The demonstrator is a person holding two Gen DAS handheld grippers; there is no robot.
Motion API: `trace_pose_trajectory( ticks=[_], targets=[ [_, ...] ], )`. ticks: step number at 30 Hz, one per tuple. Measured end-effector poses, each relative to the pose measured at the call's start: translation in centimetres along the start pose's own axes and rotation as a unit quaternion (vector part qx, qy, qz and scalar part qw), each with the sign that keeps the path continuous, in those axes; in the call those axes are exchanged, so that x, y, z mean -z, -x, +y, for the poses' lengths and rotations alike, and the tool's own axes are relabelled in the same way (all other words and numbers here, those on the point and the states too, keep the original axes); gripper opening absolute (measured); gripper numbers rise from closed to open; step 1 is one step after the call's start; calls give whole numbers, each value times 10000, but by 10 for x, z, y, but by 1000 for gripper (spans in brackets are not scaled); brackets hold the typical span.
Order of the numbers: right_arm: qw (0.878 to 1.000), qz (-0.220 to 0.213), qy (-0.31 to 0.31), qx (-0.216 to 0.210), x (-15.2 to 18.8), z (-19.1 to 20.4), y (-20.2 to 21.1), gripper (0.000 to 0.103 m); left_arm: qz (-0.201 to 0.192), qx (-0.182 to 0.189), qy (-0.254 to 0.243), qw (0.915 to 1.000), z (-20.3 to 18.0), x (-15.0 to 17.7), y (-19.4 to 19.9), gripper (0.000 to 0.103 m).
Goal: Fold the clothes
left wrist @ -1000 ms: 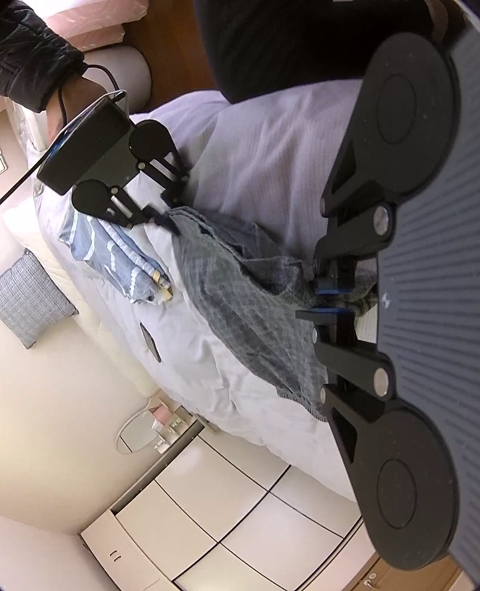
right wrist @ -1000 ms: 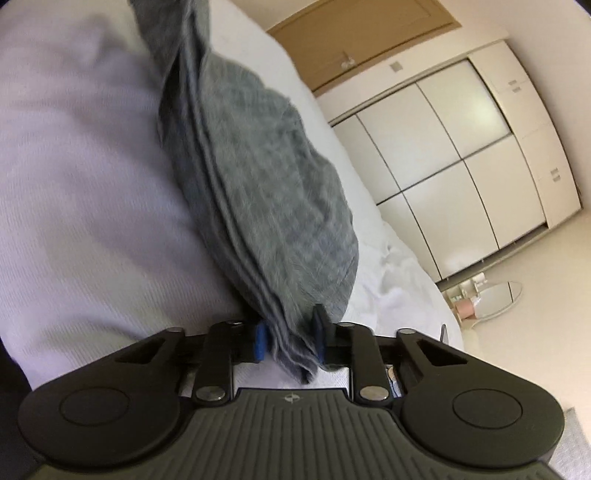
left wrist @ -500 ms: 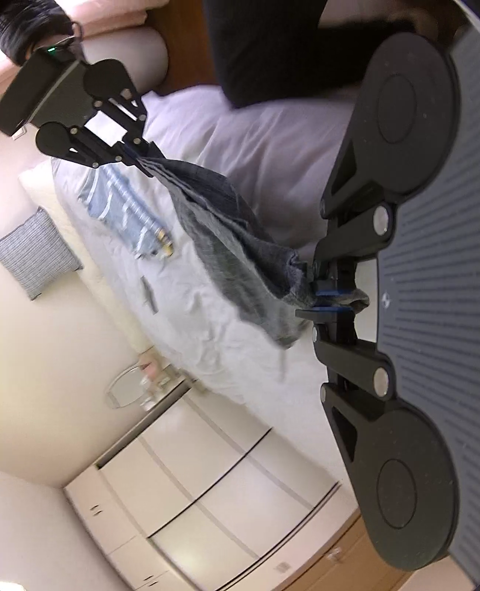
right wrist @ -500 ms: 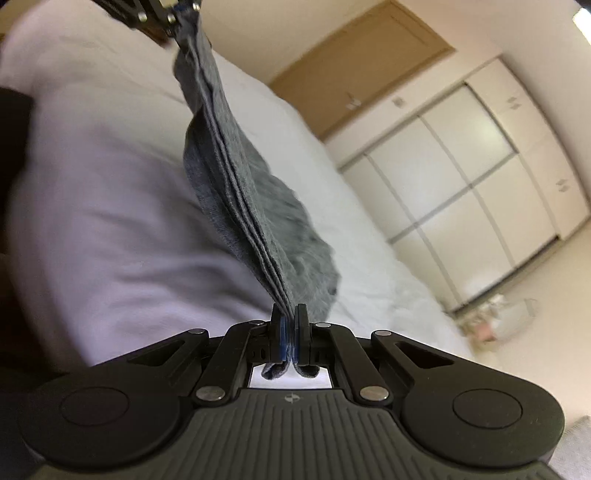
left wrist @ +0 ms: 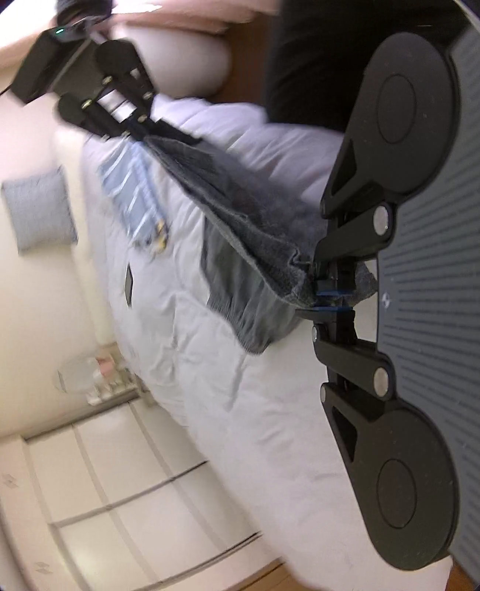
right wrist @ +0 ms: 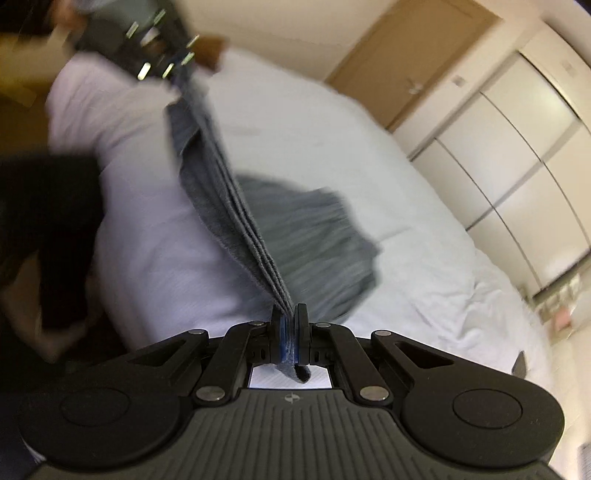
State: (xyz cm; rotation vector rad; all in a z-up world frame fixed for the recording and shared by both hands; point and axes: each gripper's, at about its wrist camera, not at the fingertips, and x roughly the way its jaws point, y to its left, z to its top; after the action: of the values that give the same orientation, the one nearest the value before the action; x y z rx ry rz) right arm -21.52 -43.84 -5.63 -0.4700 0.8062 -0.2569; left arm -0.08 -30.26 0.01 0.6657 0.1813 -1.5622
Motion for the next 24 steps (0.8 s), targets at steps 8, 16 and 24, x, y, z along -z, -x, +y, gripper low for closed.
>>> trace_pose_trajectory(
  ticks=[8,16,24],
  targets=[
    [9815,182,-1635,-977,8,-123,-109,1,545,277,1316,9894,96,-15,-121,4],
    [9279,216,-3254,-1805,47,-199,-196,27,967,515,2560,9604,129,29,-179,4],
    [7908,-1036,-5545,-2376,125,-217,-182,47,643,587,3771,9221,153,50,-180,4]
  ],
)
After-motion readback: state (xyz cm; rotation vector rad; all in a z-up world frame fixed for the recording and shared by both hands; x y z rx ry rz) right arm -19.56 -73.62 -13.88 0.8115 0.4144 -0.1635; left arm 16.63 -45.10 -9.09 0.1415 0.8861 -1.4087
